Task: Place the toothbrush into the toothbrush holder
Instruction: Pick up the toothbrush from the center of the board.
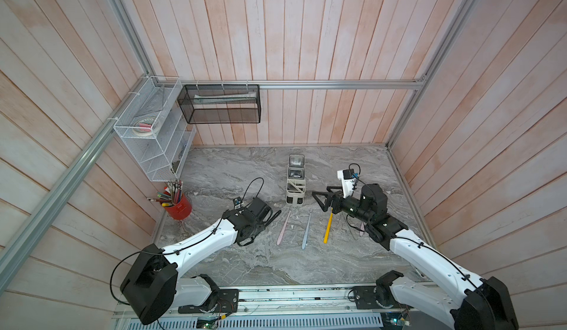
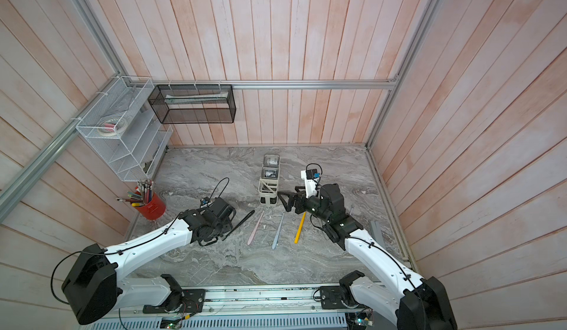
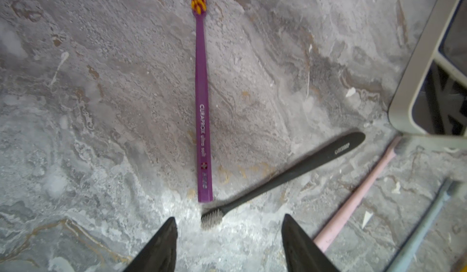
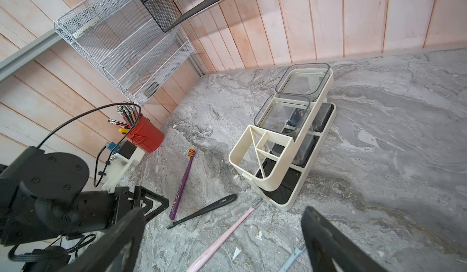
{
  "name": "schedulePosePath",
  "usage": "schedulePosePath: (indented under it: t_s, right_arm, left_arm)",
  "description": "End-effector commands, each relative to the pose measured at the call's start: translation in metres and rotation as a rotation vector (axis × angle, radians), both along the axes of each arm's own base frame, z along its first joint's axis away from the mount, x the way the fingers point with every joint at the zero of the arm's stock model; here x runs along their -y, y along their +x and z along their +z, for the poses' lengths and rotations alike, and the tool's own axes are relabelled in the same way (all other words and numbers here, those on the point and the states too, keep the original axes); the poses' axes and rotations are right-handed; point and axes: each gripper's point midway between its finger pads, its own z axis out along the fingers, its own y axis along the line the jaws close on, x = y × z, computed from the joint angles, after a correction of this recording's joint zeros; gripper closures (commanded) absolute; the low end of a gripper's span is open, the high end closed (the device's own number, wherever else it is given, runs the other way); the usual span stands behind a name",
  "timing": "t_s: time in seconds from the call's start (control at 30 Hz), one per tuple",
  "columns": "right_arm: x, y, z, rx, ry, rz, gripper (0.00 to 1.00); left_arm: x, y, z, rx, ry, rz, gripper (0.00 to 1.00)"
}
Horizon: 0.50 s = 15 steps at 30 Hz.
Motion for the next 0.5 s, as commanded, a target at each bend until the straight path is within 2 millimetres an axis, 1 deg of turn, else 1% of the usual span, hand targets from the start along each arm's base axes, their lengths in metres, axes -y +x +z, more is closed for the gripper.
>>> schedulePosePath:
  t_s: [0.0, 0.13, 0.23, 0.33, 0.43, 0.47]
  right_arm:
    - [0.002, -0.002, 0.003, 0.009, -0.025, -0.008, 0.02]
    - [0.004, -0.005, 0.004, 0.014, -0.021, -0.01, 0.02]
    - [0.003, -0.005, 0.006, 0.016, -0.016, -0.007, 0.02]
    - [0.002, -0.005, 0.008, 0.018, -0.014, -0.002, 0.02]
    - [0.002, -0.007, 0.009, 0.019, -0.016, 0.0, 0.02]
    - [0.002, -0.007, 0.009, 0.02, -0.017, -0.001, 0.02]
  left_arm:
    - [-0.013, 0.014, -0.01, 0.023, 0.017, 0.015, 0.35]
    - [-0.023, 0.023, -0.023, 0.005, 0.021, 0.021, 0.39]
    - [-0.015, 0.028, -0.034, -0.028, 0.009, 0.0, 0.41]
    - [-0.012, 0.03, -0.043, -0.053, 0.018, -0.007, 0.45]
    - [-0.01, 0.029, -0.051, -0.067, 0.011, -0.011, 0.54]
    - [-0.01, 0.028, -0.054, -0.073, 0.012, -0.011, 0.55]
